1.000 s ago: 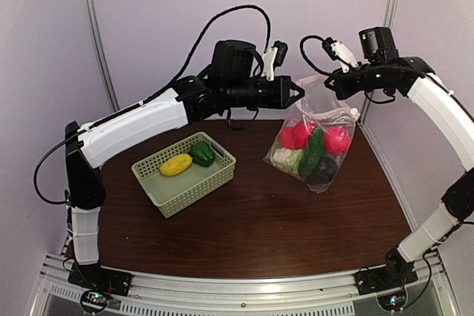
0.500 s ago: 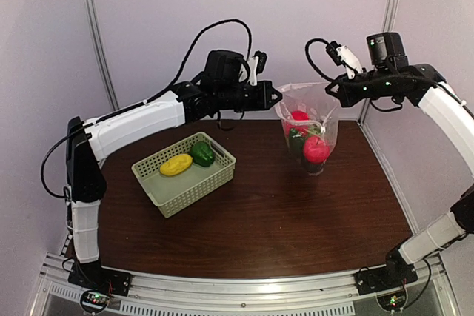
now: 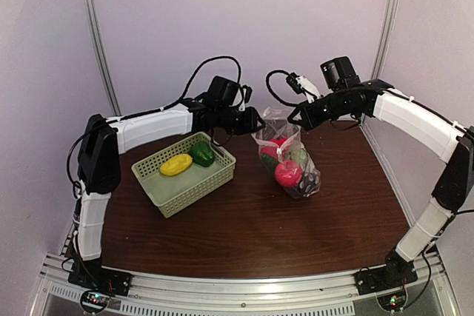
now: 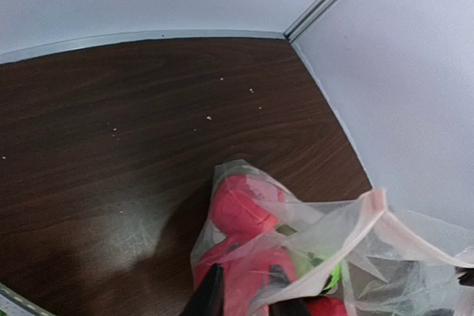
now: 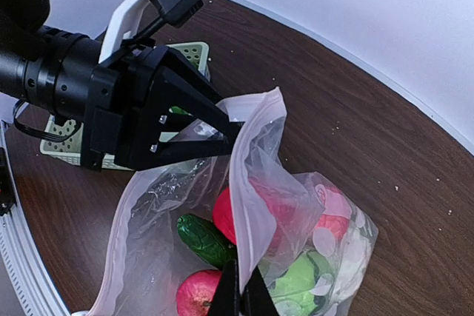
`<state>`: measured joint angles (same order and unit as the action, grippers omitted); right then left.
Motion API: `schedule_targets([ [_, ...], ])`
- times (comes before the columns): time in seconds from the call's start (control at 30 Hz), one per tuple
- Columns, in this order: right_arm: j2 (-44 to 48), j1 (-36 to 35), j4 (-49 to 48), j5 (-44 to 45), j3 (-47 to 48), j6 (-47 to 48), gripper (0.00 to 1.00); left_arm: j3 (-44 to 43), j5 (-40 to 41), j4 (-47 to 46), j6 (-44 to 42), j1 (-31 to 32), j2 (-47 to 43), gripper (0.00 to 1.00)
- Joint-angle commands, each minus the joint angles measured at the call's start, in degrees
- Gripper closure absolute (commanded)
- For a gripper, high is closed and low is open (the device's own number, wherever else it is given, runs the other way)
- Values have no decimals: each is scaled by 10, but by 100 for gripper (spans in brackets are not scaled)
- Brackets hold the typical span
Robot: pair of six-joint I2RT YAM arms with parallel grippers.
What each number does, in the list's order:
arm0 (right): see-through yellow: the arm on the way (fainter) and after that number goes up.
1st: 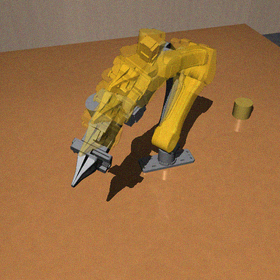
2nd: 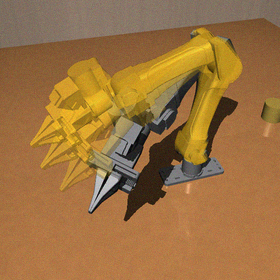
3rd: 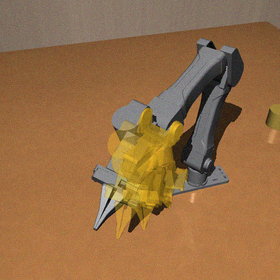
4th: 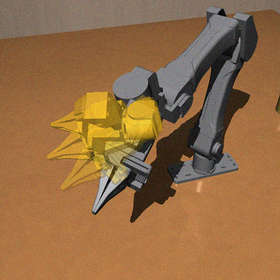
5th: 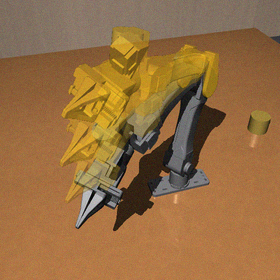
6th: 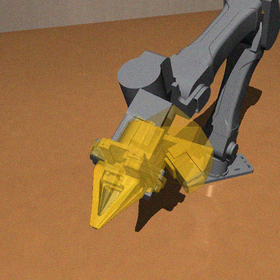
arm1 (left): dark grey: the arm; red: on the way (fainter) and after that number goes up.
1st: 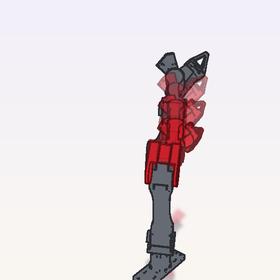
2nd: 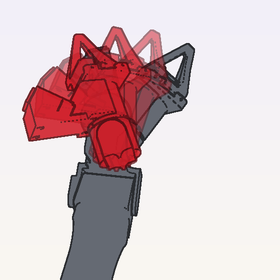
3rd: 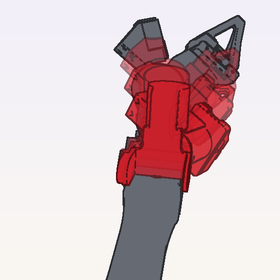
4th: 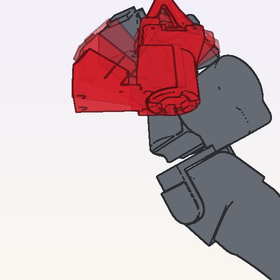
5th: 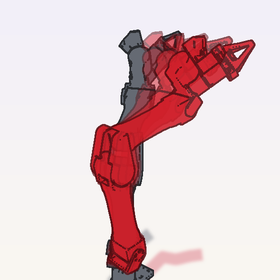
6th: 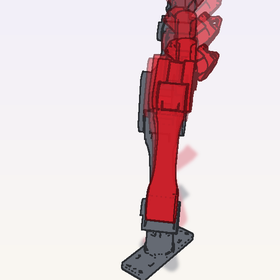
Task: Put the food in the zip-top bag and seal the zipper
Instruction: Adjust the zipper food storage bag at the center of the board.
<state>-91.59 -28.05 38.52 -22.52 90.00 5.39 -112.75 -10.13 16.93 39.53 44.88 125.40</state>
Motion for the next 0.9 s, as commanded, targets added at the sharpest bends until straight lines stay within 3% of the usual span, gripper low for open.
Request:
schedule_targets([
  [0.0,-31,-20,-58,-59,-2,-28,100,60,19,-7,4,-8,-69,59],
  [0.2,-60,-65,-69,-75,-13,-26,100,190,71,10,-17,-8,-241,23],
  [0.37,-64,-96,-64,-69,-48,3,100,252,139,77,-59,-8,-339,17],
  [0.5,-58,-122,-19,-74,-68,48,100,288,176,99,-77,-19,-390,6],
  [0.87,65,-134,169,-25,-201,259,100,317,167,97,-97,-38,-407,6],
])
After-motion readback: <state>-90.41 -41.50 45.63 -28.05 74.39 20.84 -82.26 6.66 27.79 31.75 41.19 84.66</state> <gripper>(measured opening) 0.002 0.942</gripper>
